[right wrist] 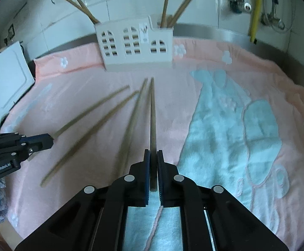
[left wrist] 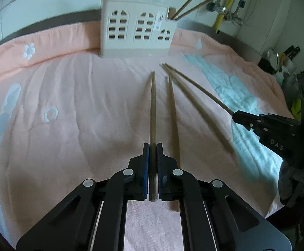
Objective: Organize utensils
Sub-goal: 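Lower the left tool onto a chopstick and close while the right tool grasps another, then lift both chopsticks upright and insert them into the white holder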
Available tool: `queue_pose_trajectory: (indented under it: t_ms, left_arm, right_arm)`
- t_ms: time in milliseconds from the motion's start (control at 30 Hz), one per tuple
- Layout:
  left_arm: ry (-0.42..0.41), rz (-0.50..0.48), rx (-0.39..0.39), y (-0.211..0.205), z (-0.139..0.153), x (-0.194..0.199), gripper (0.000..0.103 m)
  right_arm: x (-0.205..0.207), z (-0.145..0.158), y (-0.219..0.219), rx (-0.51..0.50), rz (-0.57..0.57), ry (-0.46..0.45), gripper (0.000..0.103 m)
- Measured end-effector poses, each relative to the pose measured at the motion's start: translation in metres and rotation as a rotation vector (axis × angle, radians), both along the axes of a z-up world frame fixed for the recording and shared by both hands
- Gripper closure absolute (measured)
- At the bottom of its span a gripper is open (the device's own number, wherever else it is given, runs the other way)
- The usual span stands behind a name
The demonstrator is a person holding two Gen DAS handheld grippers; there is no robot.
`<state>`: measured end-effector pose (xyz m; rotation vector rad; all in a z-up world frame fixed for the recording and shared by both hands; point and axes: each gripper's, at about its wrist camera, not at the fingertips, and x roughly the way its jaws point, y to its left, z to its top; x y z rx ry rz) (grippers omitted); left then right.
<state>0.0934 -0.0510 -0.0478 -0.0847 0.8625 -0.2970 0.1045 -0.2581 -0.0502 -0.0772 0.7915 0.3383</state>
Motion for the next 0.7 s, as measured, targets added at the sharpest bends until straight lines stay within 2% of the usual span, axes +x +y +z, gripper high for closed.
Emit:
queue_pose_trajectory:
  t_ms: [433, 700]
  left_arm:
    - [-0.13, 0.0, -0.043, 0.006, 0.054, -0.01, 0.098]
    - [-0.192, -0.011, -0.055, 0.006, 0.085, -0.004, 0.098]
  right_arm:
    - [-0.013, 0.087, 0.002, 0.063, 0.034, -0.203, 0.096]
    - [0.002, 0.117, 0.012, 0.067, 0.066, -0.242, 0.096]
